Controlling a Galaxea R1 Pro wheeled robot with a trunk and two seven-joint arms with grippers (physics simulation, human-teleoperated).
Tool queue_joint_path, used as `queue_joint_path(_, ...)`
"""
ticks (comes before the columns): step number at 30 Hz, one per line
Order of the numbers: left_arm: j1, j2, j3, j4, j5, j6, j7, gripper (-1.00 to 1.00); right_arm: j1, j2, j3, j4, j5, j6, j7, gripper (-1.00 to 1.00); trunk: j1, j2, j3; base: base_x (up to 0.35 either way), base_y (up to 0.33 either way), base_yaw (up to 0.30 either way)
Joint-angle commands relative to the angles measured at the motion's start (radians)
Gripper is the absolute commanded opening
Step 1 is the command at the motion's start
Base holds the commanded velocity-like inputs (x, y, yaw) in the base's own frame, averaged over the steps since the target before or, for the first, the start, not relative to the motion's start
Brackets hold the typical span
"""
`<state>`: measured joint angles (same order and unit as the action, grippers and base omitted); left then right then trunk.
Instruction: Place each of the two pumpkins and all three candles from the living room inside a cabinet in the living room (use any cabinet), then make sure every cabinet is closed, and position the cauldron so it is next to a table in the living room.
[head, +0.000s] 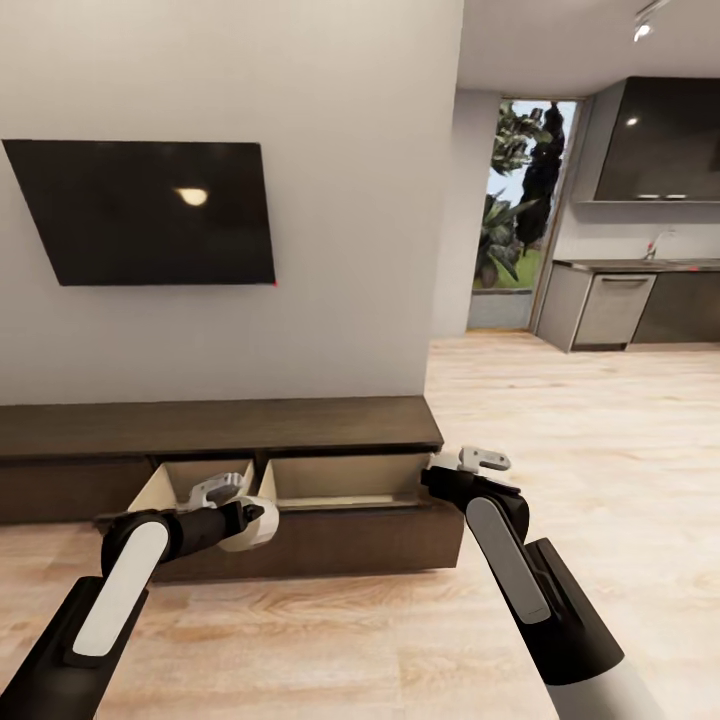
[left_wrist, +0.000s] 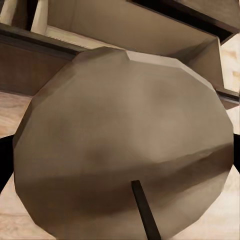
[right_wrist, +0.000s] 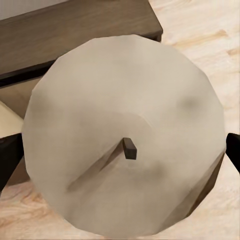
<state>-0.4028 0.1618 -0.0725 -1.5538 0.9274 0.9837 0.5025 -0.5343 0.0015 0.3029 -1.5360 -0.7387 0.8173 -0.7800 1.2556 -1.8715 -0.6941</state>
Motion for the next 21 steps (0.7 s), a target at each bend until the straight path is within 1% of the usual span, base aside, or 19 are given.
queue_joint_path(1, -0.001, 0.001, -0.001, -0.001, 0.008, 0.001, 0.01, -1.0, -0.001, 0.0, 0.001, -0.001, -0.008, 0.001, -0.012, -1.0, 0.0, -0.001, -0.001, 0.336, 0.0, 0.0)
queue_joint_path(18, -0.001, 0.001, -0.002, 0.0, 0.008, 0.001, 0.01, -1.0, -0.001, 0.001, 0.001, 0.002, -0.022, 0.006, -0.012, -1.0, 0.0, -0.001, -0.001, 0.336, 0.0, 0.0)
queue_joint_path(21, -0.001, 0.001, -0.001, 0.001, 0.008, 0.001, 0.01, -1.0, -0.001, 0.002, 0.001, 0.035, -0.024, 0.014, -0.012, -1.0, 0.0, -0.001, -0.001, 0.336, 0.0, 0.0)
